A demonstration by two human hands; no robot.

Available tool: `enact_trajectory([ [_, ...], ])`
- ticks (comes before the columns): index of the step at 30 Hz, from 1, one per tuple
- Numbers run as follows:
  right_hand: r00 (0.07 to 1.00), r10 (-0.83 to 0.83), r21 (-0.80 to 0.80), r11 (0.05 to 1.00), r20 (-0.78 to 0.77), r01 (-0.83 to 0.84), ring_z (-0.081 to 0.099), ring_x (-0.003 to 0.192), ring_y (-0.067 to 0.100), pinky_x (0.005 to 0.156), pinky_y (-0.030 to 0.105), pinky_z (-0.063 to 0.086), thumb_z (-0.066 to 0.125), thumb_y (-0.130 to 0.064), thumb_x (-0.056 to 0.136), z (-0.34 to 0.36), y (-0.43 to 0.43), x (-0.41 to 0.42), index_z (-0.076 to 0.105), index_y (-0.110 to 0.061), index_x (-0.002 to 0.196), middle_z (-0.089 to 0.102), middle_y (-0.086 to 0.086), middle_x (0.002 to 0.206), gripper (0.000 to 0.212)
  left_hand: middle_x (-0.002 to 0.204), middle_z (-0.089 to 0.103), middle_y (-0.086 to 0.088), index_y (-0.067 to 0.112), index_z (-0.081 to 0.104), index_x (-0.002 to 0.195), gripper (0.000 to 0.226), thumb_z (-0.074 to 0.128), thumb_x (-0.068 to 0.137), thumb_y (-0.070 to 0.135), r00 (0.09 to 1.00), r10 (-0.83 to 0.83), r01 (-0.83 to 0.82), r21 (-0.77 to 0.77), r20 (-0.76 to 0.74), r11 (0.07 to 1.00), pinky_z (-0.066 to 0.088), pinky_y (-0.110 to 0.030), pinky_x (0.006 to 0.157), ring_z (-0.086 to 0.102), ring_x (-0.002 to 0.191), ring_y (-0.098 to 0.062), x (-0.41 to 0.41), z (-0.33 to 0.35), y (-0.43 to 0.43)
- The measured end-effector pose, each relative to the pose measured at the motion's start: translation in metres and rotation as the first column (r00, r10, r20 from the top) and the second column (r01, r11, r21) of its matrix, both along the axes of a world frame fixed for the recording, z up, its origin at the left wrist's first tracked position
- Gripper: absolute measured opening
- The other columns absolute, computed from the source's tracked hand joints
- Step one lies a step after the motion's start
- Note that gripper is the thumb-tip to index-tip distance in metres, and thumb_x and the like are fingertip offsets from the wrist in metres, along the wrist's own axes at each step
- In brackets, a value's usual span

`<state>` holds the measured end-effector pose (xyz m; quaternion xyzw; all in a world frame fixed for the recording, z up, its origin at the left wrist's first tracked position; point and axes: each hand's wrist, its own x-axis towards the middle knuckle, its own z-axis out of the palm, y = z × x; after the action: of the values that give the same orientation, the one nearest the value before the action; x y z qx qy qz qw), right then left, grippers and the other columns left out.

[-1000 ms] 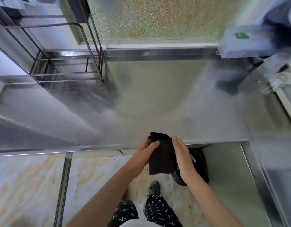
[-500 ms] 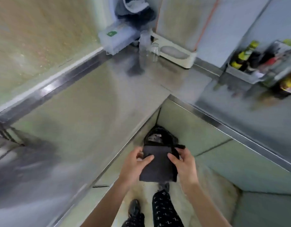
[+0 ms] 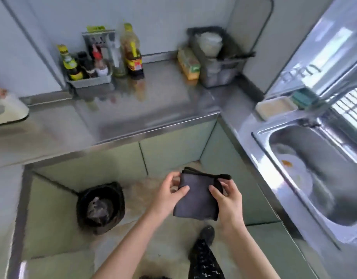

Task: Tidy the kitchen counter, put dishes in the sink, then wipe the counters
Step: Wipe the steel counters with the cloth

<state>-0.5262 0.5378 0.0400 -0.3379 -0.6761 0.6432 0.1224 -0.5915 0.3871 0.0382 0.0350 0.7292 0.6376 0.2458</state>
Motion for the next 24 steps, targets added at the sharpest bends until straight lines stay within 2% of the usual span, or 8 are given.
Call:
enact_trajectory([
  [3,0.992,-0.122,-0.038,0.992,-0.026,0.121,0.062,0.090,0.020,0.081,0.042,0.050,0.069,-0.003,0.080,0.000,0.057,0.001,0.062,-0.017,0.089,0.067,0.003,0.092,0.018,0.101,0.062,-0.006,0.027,0.051,0.106,0.039,0.061,0.083,-0.003,0.990,-0.139,0.139,0.007,-0.015,0.990,0.047,-0.018,0.074,0.059,0.082,-0.009,-0.020,0.000,0.062],
  [6,0.973,-0.228,-0.081,0.971,-0.021,0.226,0.060,0.099,0.020,0.082,0.032,0.049,0.068,-0.003,0.081,-0.005,0.111,-0.002,0.061,-0.016,0.098,0.065,0.005,0.101,0.022,0.105,0.060,0.001,0.020,0.056,0.098,0.036,0.052,0.084,-0.012,0.959,-0.268,0.266,-0.027,-0.094,0.963,0.041,-0.009,0.079,0.055,0.090,0.006,-0.035,0.001,0.126],
  [9,0.960,-0.281,-0.094,0.955,-0.004,0.280,0.061,0.097,0.020,0.085,0.036,0.050,0.067,-0.005,0.082,-0.011,0.165,-0.012,0.061,-0.023,0.096,0.066,0.003,0.101,0.024,0.103,0.063,0.002,0.016,0.061,0.097,0.031,0.050,0.085,-0.011,0.918,-0.381,0.376,-0.064,-0.112,0.924,0.038,-0.007,0.085,0.055,0.090,0.013,-0.057,-0.002,0.187],
  [14,0.922,-0.387,-0.127,0.916,-0.033,0.380,0.060,0.100,0.021,0.088,0.037,0.048,0.065,0.000,0.082,-0.013,0.236,-0.040,0.060,-0.013,0.104,0.064,0.009,0.107,0.027,0.111,0.062,0.001,0.029,0.060,0.103,0.039,0.065,0.080,-0.002,0.860,-0.476,0.464,-0.109,-0.181,0.879,0.039,-0.017,0.095,0.056,0.102,-0.005,-0.099,-0.007,0.270],
  [17,0.914,-0.399,-0.230,0.898,-0.067,0.375,0.061,0.090,0.016,0.079,0.028,0.052,0.061,0.007,0.082,-0.009,0.263,-0.061,0.056,-0.019,0.107,0.061,0.001,0.104,0.037,0.113,0.055,0.006,0.025,0.056,0.109,0.048,0.064,0.075,-0.009,0.803,-0.553,0.537,-0.133,-0.222,0.833,0.036,-0.011,0.095,0.052,0.101,0.003,-0.129,-0.005,0.309],
  [19,0.920,-0.386,-0.282,0.892,-0.070,0.353,0.062,0.087,0.012,0.071,0.022,0.053,0.059,0.011,0.081,-0.009,0.279,-0.080,0.051,-0.020,0.115,0.059,-0.005,0.106,0.047,0.114,0.051,0.007,0.021,0.054,0.114,0.050,0.062,0.074,-0.008,0.758,-0.603,0.573,-0.186,-0.250,0.798,0.033,-0.011,0.098,0.050,0.107,0.001,-0.156,-0.008,0.333],
  [21,0.922,-0.383,-0.252,0.899,-0.054,0.358,0.061,0.093,0.017,0.075,0.028,0.055,0.058,0.013,0.080,-0.014,0.295,-0.104,0.048,-0.021,0.120,0.057,-0.006,0.107,0.053,0.118,0.048,0.003,0.016,0.054,0.119,0.052,0.061,0.075,-0.010,0.703,-0.655,0.594,-0.278,-0.278,0.755,0.031,-0.016,0.103,0.048,0.114,-0.009,-0.186,-0.013,0.355],
  [24,0.907,-0.422,-0.110,0.902,-0.011,0.418,0.058,0.102,0.025,0.088,0.037,0.052,0.057,0.013,0.078,-0.024,0.319,-0.149,0.046,-0.016,0.123,0.055,-0.007,0.106,0.055,0.122,0.046,-0.003,0.007,0.054,0.124,0.051,0.059,0.076,-0.012,0.610,-0.728,0.618,-0.388,-0.311,0.684,0.028,-0.020,0.104,0.046,0.119,-0.019,-0.231,-0.021,0.389],
])
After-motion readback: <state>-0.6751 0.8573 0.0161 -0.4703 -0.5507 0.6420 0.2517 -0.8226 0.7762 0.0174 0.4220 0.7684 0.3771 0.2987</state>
